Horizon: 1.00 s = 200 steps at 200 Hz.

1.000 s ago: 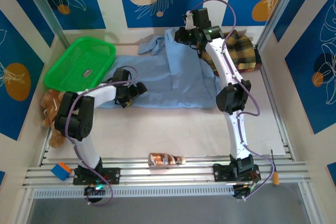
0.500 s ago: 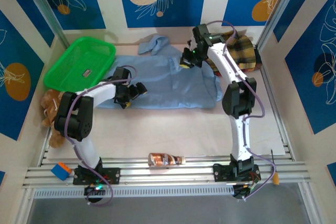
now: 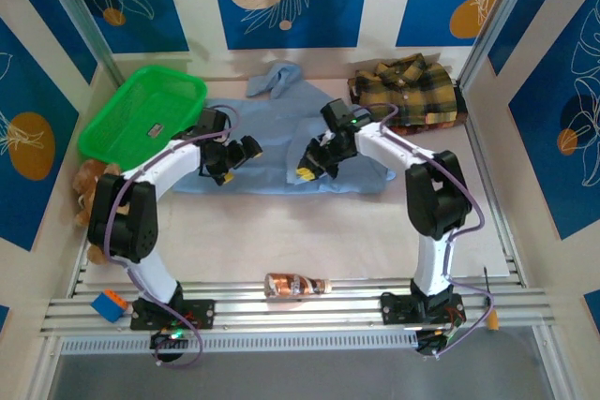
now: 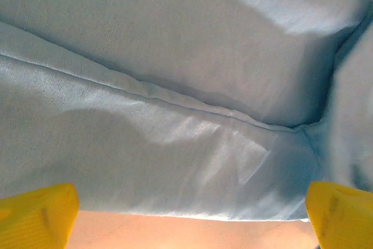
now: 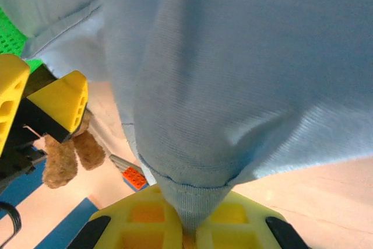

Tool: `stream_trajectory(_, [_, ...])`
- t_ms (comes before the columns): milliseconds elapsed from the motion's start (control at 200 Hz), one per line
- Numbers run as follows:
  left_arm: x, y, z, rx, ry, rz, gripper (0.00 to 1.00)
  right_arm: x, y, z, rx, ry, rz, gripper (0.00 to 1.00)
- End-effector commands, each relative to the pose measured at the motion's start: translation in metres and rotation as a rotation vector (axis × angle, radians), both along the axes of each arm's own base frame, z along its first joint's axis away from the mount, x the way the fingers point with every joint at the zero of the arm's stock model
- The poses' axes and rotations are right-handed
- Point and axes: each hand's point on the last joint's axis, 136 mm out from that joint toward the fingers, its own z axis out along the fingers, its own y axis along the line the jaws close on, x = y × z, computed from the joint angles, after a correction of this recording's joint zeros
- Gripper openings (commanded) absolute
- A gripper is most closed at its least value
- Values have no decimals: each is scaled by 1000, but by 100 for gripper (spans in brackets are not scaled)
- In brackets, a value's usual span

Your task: Fold and stack the long sleeve shirts

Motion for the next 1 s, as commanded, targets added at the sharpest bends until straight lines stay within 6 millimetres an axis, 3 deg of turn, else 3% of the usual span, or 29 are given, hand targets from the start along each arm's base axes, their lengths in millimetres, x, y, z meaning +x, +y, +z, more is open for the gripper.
stream_trajectory(0, [-11, 12, 14, -10, 2, 40, 100, 15, 39, 17, 113, 13, -36, 9])
stream_trajectory(275, [-26, 30, 24, 9, -22, 87, 100, 28, 85, -8, 121, 86, -72, 14])
stream_trajectory(325, [-30, 30, 23, 3, -18, 87, 100, 30, 91, -12, 135, 98, -81, 20])
stream_trajectory(380, [-34, 28, 22, -11, -12, 87, 100, 30, 99, -11, 154, 107, -74, 34])
stream_trajectory(505, [-48, 31, 20, -24, -1, 106, 100, 26, 106, 15, 169, 63, 5, 58])
stream_trajectory(645, [-63, 33, 16, -47, 14, 136, 100, 9, 84, 46, 117, -10, 95, 69])
stream_trajectory(775, [-73, 31, 7, -60, 45, 143, 100, -6, 39, 59, 53, -63, 89, 72])
stream_trajectory(885, [-75, 15, 4, -102, 59, 124, 100, -10, -1, 65, 14, -128, 72, 75])
stream_trajectory(995, [-78, -14, -4, -152, 95, 96, 95, -15, -33, 65, -67, -218, 131, 78])
